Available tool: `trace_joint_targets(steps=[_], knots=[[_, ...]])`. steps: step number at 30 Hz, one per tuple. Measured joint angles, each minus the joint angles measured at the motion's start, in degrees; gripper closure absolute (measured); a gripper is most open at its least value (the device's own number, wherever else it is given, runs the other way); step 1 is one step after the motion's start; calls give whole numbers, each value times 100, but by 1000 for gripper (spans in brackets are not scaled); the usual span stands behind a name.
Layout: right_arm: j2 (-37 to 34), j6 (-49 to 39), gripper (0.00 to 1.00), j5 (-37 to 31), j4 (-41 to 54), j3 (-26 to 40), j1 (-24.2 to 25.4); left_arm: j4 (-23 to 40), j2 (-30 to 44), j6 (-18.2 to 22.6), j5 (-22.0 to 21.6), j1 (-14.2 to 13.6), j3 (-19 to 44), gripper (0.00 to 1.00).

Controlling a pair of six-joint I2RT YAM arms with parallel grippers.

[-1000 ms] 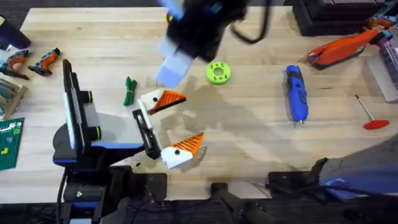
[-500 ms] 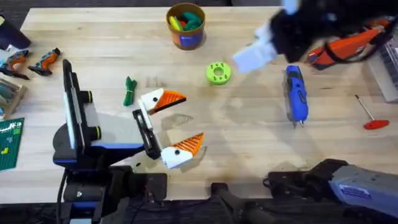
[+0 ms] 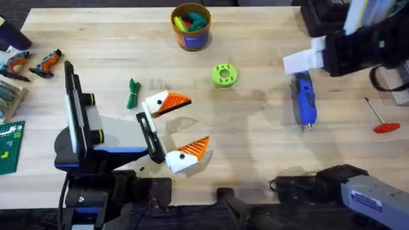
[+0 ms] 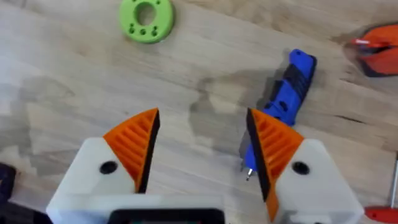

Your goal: Pick up the gripper from the table and insert it into the empty holder that is missing its gripper. Then pick up a screw, insert it into the mounting hole, and use the screwdriver to tighten it. Finally, clean up the table by picking up the vegetable and placing it into the bucket.

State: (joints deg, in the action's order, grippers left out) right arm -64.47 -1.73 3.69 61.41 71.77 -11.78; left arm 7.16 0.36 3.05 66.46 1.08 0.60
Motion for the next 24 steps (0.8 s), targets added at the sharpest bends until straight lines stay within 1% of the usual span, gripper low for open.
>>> trace_joint_targets(steps=[6, 12, 13, 20, 24], knots=[[0, 135, 189, -130, 9, 0, 322, 0, 0, 0, 0, 0, 0, 15], [-29, 344, 188, -154, 18, 0, 509, 0, 0, 0, 0, 0, 0, 15], [-144, 443, 188, -156, 22, 0, 532, 0, 0, 0, 0, 0, 0, 16], [-526, 518, 186, -154, 20, -4, 532, 0, 0, 0, 0, 0, 0, 15], [-555, 520, 186, -156, 17, -4, 532, 0, 0, 0, 0, 0, 0, 15]])
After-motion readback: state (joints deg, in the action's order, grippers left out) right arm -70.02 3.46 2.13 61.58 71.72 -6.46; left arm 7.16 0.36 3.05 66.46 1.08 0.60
